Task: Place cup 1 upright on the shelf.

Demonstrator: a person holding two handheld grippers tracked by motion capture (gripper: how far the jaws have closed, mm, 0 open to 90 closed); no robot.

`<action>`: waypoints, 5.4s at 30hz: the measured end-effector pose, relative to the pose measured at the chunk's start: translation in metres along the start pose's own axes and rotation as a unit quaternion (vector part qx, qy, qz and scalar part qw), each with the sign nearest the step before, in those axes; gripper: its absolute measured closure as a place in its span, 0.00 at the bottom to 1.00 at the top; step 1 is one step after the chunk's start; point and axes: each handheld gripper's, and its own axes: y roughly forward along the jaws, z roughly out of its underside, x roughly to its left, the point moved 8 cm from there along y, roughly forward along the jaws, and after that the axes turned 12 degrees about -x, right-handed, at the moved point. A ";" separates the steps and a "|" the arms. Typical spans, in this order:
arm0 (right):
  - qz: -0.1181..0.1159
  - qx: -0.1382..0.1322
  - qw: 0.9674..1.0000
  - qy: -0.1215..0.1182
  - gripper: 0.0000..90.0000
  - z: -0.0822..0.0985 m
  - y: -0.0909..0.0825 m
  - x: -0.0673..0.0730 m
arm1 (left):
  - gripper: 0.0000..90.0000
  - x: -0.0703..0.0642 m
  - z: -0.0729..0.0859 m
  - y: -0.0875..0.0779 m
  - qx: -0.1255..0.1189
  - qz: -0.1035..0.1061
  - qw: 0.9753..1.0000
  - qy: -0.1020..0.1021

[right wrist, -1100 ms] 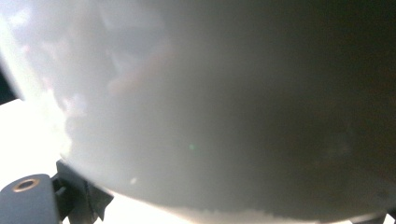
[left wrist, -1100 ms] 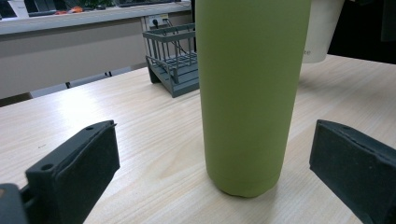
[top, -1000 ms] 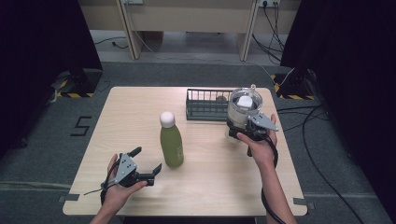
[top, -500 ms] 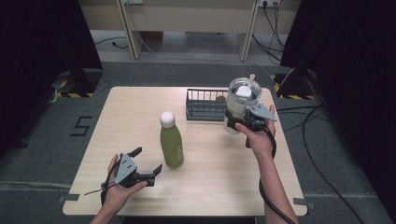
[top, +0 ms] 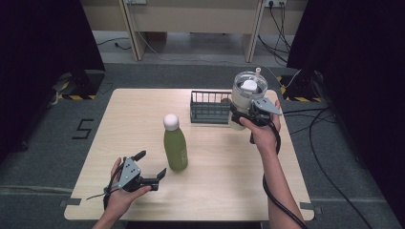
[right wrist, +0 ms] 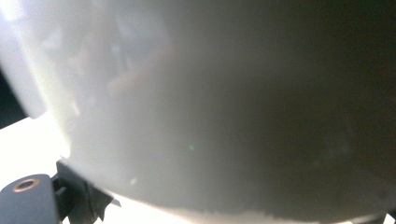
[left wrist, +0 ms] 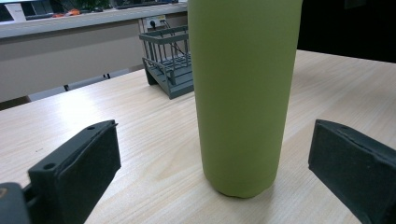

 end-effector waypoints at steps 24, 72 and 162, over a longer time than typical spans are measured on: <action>0.012 -0.005 1.000 0.001 0.11 -0.019 0.038 -0.010 | 0.02 -0.002 0.001 0.001 0.000 0.003 1.000 -0.001; 0.037 0.012 0.999 0.017 0.11 -0.015 0.095 -0.019 | 0.03 -0.001 0.003 0.001 0.005 -0.001 1.000 -0.001; 0.054 0.052 0.997 -0.012 0.08 0.042 0.113 -0.022 | 0.04 -0.003 0.006 0.001 0.009 0.005 1.000 0.000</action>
